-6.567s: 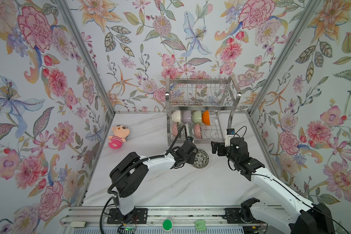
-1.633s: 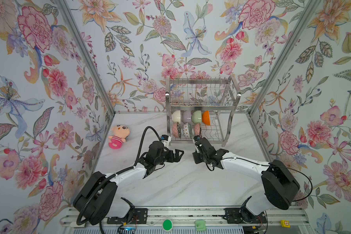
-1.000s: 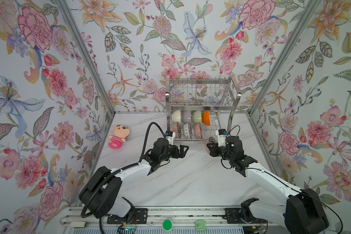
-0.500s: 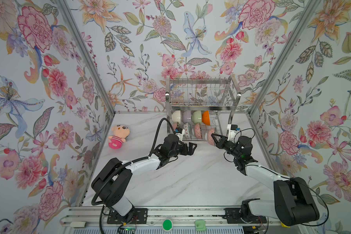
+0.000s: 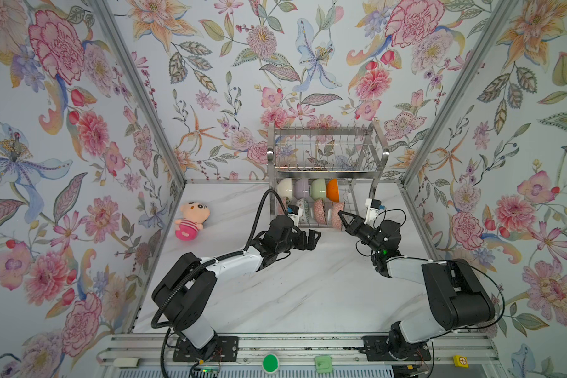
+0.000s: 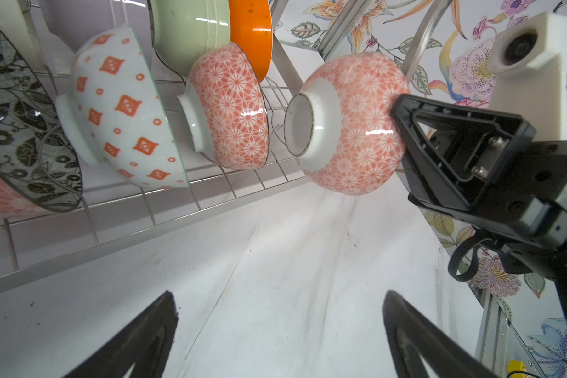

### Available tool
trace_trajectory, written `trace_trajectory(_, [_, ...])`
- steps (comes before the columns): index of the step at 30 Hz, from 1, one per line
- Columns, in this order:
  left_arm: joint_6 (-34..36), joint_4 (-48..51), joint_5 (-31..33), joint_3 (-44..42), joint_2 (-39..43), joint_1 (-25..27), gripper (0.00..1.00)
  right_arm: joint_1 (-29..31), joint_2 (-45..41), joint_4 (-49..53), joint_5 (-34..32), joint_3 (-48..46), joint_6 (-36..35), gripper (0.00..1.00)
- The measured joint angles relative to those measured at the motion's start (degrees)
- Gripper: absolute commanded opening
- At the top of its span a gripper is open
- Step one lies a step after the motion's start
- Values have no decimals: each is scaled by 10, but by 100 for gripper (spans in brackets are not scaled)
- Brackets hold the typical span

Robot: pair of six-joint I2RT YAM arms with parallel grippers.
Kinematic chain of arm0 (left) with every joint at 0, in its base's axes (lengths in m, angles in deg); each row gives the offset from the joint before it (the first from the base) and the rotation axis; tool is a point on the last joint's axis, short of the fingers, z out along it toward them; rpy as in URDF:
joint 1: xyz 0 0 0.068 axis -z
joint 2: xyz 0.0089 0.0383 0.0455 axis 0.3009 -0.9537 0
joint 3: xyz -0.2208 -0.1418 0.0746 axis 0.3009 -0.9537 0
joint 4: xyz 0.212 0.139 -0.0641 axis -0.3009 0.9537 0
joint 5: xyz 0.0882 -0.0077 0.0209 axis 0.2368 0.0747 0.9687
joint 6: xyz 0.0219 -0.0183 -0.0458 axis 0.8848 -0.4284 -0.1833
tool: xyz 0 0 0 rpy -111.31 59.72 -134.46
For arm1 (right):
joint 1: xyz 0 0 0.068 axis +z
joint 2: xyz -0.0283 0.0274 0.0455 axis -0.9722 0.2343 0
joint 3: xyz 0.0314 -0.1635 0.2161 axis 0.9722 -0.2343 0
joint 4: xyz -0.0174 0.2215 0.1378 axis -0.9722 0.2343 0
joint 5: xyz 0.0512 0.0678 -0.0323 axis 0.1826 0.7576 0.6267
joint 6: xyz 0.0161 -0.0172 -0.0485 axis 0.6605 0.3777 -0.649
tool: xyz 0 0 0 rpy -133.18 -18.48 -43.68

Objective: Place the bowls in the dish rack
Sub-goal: 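Lower the leaf-patterned bowl upright into the rack beside the other leaf-patterned bowl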

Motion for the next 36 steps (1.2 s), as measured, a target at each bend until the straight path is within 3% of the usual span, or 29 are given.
trace_trajectory(12, [10,17,13,0,0,0,99,0,126,-131,-44,31,64,0])
trace_trajectory(22, [17,31,15,3,0,0,99,0,179,-168,-79,52,84,0])
trace_trajectory(36, [21,39,20,3,0,0,99,8,235,-241,-77,69,91,0])
